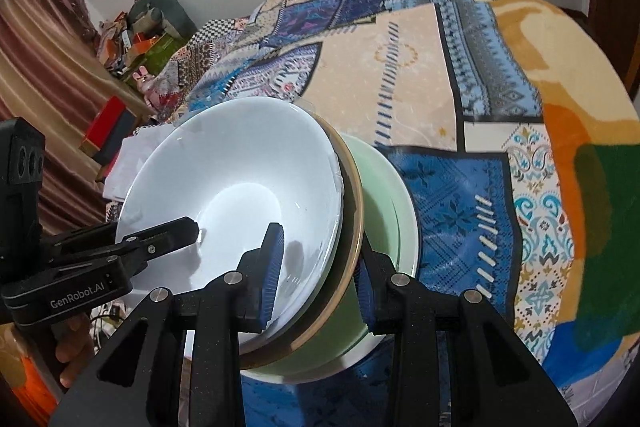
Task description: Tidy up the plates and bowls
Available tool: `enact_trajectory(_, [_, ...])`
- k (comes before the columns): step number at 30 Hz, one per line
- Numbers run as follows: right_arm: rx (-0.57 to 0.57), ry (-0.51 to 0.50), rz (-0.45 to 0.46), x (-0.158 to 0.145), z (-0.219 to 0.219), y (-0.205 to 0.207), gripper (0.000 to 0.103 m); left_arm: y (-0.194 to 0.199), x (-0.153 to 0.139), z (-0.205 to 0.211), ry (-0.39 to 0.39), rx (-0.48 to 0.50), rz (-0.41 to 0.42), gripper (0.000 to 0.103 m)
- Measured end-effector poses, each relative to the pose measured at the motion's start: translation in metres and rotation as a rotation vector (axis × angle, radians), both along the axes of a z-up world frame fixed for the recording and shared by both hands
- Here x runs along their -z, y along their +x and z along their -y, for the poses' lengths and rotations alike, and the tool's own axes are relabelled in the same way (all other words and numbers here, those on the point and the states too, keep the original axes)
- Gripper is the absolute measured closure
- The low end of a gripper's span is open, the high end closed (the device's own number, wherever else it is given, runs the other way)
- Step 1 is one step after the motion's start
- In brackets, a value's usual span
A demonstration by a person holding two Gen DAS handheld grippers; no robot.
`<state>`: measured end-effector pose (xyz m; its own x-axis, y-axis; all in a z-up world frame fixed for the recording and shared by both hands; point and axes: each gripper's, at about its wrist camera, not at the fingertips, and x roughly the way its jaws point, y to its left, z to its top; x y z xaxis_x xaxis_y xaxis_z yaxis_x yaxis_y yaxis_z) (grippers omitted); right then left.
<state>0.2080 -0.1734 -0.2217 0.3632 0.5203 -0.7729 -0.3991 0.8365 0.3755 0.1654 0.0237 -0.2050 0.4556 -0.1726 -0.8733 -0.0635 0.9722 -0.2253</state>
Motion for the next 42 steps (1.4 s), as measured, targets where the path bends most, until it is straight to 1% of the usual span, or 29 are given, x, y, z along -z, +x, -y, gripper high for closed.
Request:
enact_trajectory(3, [0.004, 0.010, 0.003, 0.000, 0.000, 0.000, 0.073, 0.002, 0.006, 0.000, -0.005, -0.007, -0.010, 0.068])
enact_trajectory(12, [0.000, 0.038, -0.020, 0.003, 0.001, 0.003, 0.070, 0.005, 0.007, -0.005, -0.042, -0.014, -0.018, 0.068])
enact_trajectory(14, [0.011, 0.021, -0.021, 0.002, 0.002, 0.003, 0.066, 0.005, 0.007, -0.006, -0.047, -0.015, -0.016, 0.068])
enact_trajectory(17, [0.028, -0.004, 0.006, -0.005, 0.005, -0.003, 0.059, 0.002, 0.003, -0.009, -0.043, -0.021, 0.000, 0.065])
enact_trajectory(19, [0.032, -0.018, 0.035, -0.013, 0.008, -0.009, 0.059, -0.003, -0.002, -0.010, -0.043, -0.029, 0.016, 0.061])
enact_trajectory(22, [0.036, -0.027, 0.081, -0.029, 0.013, -0.018, 0.058, -0.013, -0.015, -0.012, -0.036, -0.036, 0.050, 0.061])
enact_trajectory(26, [0.041, -0.009, 0.166, -0.060, 0.019, -0.035, 0.058, -0.031, -0.047, -0.009, -0.022, -0.037, 0.132, 0.060])
enact_trajectory(29, [0.041, 0.005, 0.246, -0.087, 0.022, -0.050, 0.056, -0.050, -0.078, -0.004, 0.002, -0.031, 0.225, 0.059])
enact_trajectory(31, [0.039, 0.016, 0.303, -0.104, 0.023, -0.061, 0.055, -0.065, -0.098, -0.001, 0.016, -0.031, 0.293, 0.056])
enact_trajectory(37, [0.033, 0.060, 0.471, -0.152, 0.027, -0.097, 0.053, -0.109, -0.155, 0.006, 0.051, -0.043, 0.492, 0.050])
enact_trajectory(39, [0.036, 0.076, 0.515, -0.163, 0.029, -0.107, 0.050, -0.122, -0.167, 0.008, 0.063, -0.046, 0.541, 0.047])
enact_trajectory(41, [0.045, 0.093, 0.562, -0.172, 0.032, -0.117, 0.042, -0.135, -0.179, 0.011, 0.081, -0.049, 0.594, 0.043])
enact_trajectory(42, [0.051, 0.100, 0.586, -0.177, 0.033, -0.123, 0.040, -0.143, -0.185, 0.013, 0.095, -0.048, 0.621, 0.039])
